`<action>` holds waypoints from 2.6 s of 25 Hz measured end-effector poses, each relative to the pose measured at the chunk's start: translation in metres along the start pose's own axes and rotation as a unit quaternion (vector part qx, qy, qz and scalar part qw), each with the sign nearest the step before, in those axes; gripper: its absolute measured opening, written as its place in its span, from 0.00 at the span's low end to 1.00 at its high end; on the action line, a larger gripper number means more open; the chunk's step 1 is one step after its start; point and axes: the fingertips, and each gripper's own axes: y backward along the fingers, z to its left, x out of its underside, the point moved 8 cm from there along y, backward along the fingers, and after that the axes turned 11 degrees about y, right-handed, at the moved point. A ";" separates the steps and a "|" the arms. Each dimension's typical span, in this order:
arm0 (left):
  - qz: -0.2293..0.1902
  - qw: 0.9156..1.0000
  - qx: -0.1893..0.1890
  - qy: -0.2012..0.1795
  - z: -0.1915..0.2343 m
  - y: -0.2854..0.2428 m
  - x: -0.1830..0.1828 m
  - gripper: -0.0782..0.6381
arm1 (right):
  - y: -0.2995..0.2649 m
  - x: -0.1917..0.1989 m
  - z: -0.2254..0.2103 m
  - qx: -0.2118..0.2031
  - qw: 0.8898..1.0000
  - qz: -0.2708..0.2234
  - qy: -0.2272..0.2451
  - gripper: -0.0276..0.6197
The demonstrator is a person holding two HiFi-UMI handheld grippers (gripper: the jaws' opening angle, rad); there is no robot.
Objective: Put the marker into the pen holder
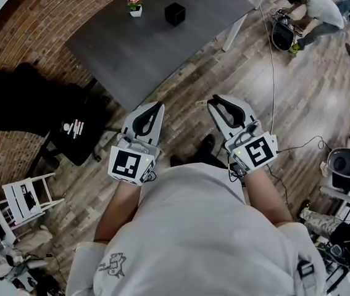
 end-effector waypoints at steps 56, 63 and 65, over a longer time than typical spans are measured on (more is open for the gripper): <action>0.005 1.000 0.005 0.009 0.194 -0.247 -0.037 0.12 | -0.215 0.062 -0.228 -0.002 1.000 0.013 -0.010 0.15; 0.012 1.000 0.001 0.020 0.211 -0.252 -0.035 0.12 | -0.242 0.067 -0.234 -0.016 0.999 0.021 -0.022 0.15; 0.015 1.000 -0.006 0.023 0.214 -0.254 -0.033 0.12 | -0.248 0.069 -0.239 -0.021 0.999 0.020 -0.025 0.15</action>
